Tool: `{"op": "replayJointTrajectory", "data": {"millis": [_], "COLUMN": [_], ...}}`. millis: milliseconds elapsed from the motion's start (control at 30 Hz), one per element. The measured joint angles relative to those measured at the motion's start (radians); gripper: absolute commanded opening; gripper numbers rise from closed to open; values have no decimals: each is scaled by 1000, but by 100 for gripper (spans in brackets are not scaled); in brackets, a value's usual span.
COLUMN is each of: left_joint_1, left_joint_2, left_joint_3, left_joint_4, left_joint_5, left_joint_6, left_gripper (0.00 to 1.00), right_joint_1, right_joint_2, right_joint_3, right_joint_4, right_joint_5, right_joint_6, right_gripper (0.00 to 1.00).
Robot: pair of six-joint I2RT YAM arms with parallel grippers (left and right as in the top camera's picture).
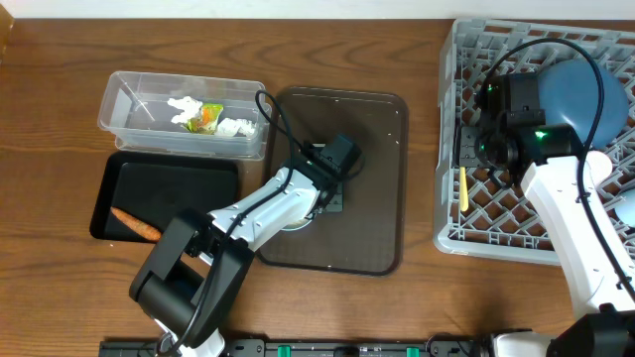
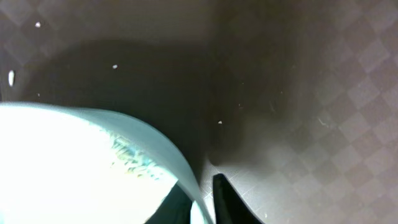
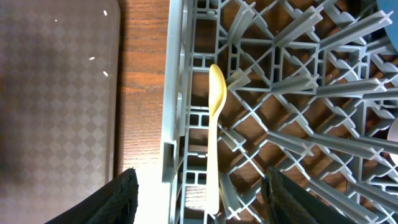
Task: Sort waste into correct bins and load items into the dishwasher rack
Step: 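Reach left gripper to white rice bowl and grasp its rim, then carry white bowl with left gripper over black tray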
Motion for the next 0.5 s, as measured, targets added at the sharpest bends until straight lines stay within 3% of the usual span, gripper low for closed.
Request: {"op": "replayJointTrajectory", "data": {"millis": [500], "left_joint_1": [2], "left_joint_2": [-15], "left_joint_3": [30], "left_joint_4": [-98], "left_joint_5": [-10], "left_joint_6": [20], "left_gripper": [6], "right_joint_1": [0], "right_joint_2": [0], "right_joint_3": [0], "right_joint_4": [-5], "right_joint_5": [0], "right_joint_6": [0], "right_gripper": [63]}}
